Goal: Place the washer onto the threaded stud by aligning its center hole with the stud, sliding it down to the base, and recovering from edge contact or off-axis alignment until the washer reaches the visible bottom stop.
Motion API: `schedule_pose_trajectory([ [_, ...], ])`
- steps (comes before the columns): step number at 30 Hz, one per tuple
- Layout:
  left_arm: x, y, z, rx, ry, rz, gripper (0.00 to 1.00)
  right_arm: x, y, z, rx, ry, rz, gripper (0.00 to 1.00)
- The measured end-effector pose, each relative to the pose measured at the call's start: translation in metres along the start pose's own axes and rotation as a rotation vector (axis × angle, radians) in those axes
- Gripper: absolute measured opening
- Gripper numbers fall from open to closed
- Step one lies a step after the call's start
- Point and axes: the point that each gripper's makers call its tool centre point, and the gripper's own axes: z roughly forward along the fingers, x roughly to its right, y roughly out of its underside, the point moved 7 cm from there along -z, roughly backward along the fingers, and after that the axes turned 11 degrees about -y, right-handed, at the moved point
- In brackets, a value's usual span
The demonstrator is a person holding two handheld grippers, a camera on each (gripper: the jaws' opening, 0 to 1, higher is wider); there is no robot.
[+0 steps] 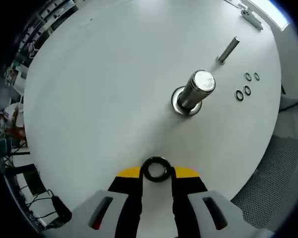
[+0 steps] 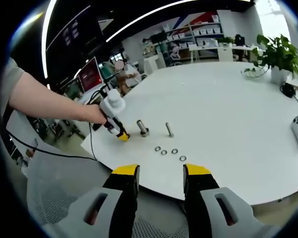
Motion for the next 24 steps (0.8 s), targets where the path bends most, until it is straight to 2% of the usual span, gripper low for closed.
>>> schedule_pose_trajectory([
  [7, 0.002, 0.001, -0.001, -0.009, 0.016, -0.003, 0.19, 0.0, 0.0, 0.0, 0.003, -0.001, -0.001, 0.37],
  [10, 0.005, 0.002, -0.003, -0.011, 0.006, 0.044, 0.19, 0.0, 0.0, 0.0, 0.001, -0.001, 0.0, 0.37],
  [15, 0.005, 0.002, -0.003, -0.012, 0.011, 0.046, 0.19, 0.0, 0.0, 0.0, 0.002, 0.0, 0.001, 0.37],
  [19, 0.006, 0.003, -0.007, -0.002, -0.002, 0.084, 0.19, 0.0, 0.0, 0.0, 0.002, -0.001, 0.001, 0.37],
  [24, 0.004, 0.0, -0.013, 0.015, 0.003, 0.088, 0.19, -0.001, 0.001, 0.001, -0.009, -0.007, -0.003, 0.37],
])
